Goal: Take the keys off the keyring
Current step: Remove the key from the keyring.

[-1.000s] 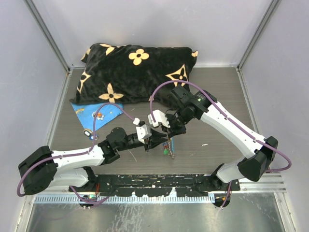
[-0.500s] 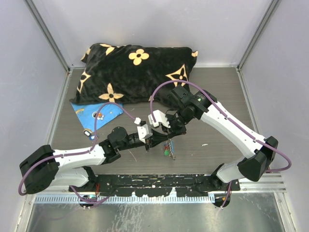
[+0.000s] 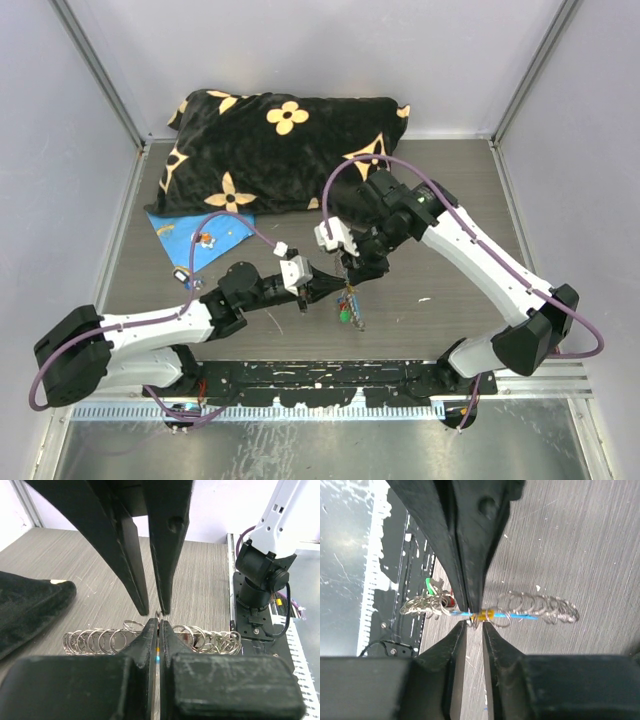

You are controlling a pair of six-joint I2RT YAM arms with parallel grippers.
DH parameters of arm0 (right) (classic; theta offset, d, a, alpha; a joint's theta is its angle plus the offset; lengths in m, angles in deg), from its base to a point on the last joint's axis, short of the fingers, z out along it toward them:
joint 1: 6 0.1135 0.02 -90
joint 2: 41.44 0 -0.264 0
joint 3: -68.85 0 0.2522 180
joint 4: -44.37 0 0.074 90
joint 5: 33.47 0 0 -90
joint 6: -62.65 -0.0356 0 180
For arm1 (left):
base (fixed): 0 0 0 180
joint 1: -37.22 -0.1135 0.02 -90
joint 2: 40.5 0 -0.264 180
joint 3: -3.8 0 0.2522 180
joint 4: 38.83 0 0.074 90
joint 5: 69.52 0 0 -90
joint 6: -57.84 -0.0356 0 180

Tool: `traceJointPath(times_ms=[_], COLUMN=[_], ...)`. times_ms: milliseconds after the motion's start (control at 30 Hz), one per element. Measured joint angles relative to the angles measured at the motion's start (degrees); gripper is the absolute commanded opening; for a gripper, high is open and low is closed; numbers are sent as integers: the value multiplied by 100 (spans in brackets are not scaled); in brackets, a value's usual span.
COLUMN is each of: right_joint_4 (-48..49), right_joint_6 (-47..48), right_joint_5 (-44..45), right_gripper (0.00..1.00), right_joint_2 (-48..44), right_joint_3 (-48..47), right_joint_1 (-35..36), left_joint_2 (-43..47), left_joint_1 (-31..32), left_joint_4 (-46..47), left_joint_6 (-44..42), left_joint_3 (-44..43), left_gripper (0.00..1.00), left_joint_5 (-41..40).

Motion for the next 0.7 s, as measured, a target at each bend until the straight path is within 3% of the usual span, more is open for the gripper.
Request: traceJointPath(times_ms=[100, 233, 700], right_joint_4=[7, 136, 1432], right_joint_6=[87, 190, -511], right_joint_5=[-446, -1019, -2682], right_gripper=[41, 49, 50], right_joint_2=[-44, -245, -756], right_joint_3=[-4, 46, 590], right_joint_1=[-400, -848, -1128], left_joint_2=[173, 389, 706], left_joint_1=[0, 0, 0], left_joint_4=[7, 140, 1141], left_joint_6=[68, 232, 903], left_joint_3=[83, 243, 463], left_gripper=[0, 0, 0], left_joint_5=[-68, -138, -612])
